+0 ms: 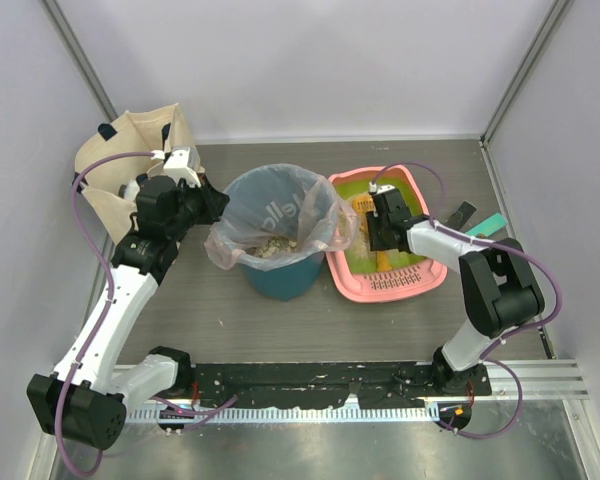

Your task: Clean the litter box

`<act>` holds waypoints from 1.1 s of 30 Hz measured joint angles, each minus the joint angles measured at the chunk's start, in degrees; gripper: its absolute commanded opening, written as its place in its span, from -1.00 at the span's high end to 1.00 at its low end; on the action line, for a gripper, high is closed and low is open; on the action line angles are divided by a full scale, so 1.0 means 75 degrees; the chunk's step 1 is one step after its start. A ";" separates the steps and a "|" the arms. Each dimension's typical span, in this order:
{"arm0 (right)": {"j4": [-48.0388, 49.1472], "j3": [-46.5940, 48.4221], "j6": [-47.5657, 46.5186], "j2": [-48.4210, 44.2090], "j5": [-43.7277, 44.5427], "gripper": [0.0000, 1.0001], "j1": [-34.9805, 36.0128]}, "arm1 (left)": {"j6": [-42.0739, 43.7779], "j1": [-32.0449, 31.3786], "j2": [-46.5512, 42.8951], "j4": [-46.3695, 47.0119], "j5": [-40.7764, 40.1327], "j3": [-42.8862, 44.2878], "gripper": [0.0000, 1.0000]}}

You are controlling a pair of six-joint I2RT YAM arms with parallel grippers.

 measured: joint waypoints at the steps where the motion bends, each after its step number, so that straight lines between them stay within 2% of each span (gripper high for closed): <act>1: 0.0032 0.0000 -0.0009 0.0003 0.0041 0.07 0.0035 | 0.0000 0.0000 0.0000 0.0003 0.0000 -0.0003 1.00; 3: 0.0058 0.0000 -0.0012 0.0020 0.0128 -0.04 0.0093 | 0.0000 0.0000 0.0000 0.0020 0.0006 -0.0012 1.00; 7: 0.0087 0.0000 -0.0038 0.0058 0.0280 -0.08 0.0154 | 0.0000 0.0000 -0.0003 0.0026 0.0006 -0.0015 0.99; 13: 0.0093 0.0000 -0.0038 0.0058 0.0455 -0.20 0.0251 | 0.0000 0.0000 -0.0035 0.0026 0.0009 -0.0029 0.82; 17: 0.0111 -0.0058 -0.0044 -0.0152 0.0469 -0.24 0.0303 | 0.0000 0.0000 -0.0047 0.0026 0.0009 -0.0035 0.48; 22: 0.0181 -0.0201 -0.0064 -0.1040 0.0350 -0.25 0.0306 | 0.0032 -0.0023 -0.0131 0.0041 0.0117 -0.0044 0.14; 25: 0.0283 -0.0210 -0.0064 -0.1641 0.0227 -0.26 0.0303 | 0.0032 -0.0041 -0.0230 0.0099 0.0198 -0.0047 -0.14; 26: 0.0318 -0.0210 -0.0064 -0.1827 0.0178 -0.26 0.0306 | 0.0041 -0.0044 -0.0251 0.0125 0.0216 -0.0055 -0.32; 28: 0.0335 -0.0213 -0.0061 -0.2165 0.0093 -0.28 0.0306 | 0.0082 -0.0044 -0.0318 0.0195 0.0227 -0.0090 -0.55; 33: 0.0344 -0.0213 0.0032 -0.2838 -0.0044 -0.36 0.0306 | 0.0061 -0.0044 -0.0592 0.0428 0.0114 -0.0309 -0.86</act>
